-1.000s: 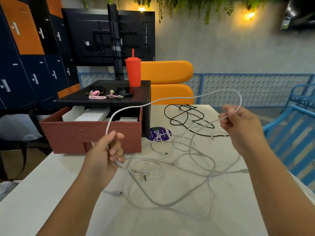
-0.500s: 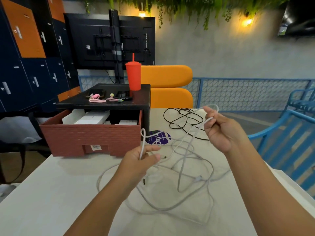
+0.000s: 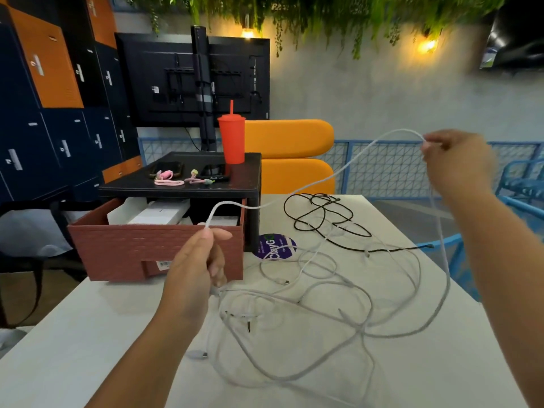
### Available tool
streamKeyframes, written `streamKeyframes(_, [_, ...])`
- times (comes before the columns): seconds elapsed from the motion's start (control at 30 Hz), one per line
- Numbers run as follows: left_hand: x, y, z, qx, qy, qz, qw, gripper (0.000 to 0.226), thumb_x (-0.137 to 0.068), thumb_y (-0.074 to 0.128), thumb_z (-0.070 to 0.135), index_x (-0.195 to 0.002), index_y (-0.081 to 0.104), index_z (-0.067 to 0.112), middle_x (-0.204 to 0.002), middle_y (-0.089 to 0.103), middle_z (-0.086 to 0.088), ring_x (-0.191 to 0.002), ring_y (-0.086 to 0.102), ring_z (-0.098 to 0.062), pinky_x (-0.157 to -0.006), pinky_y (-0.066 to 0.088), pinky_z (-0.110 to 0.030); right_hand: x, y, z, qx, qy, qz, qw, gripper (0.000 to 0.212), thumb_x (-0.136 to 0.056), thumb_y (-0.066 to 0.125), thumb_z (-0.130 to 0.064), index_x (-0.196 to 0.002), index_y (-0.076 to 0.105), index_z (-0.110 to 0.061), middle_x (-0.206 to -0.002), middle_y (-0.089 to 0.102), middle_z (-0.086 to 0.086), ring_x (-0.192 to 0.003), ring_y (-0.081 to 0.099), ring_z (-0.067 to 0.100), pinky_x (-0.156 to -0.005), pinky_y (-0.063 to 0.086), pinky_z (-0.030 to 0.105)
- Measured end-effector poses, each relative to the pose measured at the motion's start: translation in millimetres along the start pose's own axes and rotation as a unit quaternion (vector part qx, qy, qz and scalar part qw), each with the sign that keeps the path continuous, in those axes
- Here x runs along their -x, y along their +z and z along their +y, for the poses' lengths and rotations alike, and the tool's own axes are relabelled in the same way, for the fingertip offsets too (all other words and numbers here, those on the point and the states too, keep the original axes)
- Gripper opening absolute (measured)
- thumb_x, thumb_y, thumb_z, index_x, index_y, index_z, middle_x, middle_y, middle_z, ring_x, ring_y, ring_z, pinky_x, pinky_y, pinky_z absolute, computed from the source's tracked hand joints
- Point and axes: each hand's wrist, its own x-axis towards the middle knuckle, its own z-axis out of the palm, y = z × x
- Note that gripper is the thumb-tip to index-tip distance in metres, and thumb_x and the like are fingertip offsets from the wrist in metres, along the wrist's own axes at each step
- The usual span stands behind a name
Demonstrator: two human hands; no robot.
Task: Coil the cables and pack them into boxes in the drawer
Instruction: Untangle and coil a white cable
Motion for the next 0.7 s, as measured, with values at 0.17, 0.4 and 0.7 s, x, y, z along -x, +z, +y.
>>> streamKeyframes(0.17, [-3.5,4.5,-0.5,0.014,0.003,-0.016,1.000,0.036,-0.102,0.028,0.023,-0.086,0.059,0.014,-0.046,0.033,0.005,-0.038,0.029,-0.006,-0.044,0.030,-0.023,10.4,26.4,7.2,0.091,-0.009,-0.101,0.991,0.036,-0.090,0.054,-0.013,-0.125,0.057,-0.020,-0.129,0.055,0.014,-0.115,0.053,0.031,-0.097,0.041,0.039])
streamKeyframes(0.4, [-6.1,10.9,1.2,0.005,0.011,-0.051,0.999,0.037,-0.101,0.031,0.023,-0.087,0.064,0.015,-0.048,0.033,0.005,-0.041,0.029,-0.006,-0.048,0.029,-0.025,87.0,65.4,-7.7,-0.004,-0.140,-0.339,0.930,0.038,-0.090,0.058,-0.020,-0.128,0.053,-0.026,-0.132,0.050,-0.004,-0.113,0.051,0.015,-0.086,0.034,0.020])
streamKeyframes(0.7, [6.8,19.1,40.9,0.180,0.000,-0.168,0.969,0.034,-0.082,0.041,0.034,-0.089,0.062,0.009,-0.045,0.029,0.004,-0.037,0.022,-0.005,-0.041,0.023,-0.019,149.7,95.4,-61.7,-0.221,-0.102,-0.451,0.859,0.013,-0.092,0.055,-0.018,-0.102,0.057,-0.025,-0.101,0.056,-0.009,-0.098,0.050,0.008,-0.079,0.041,0.024])
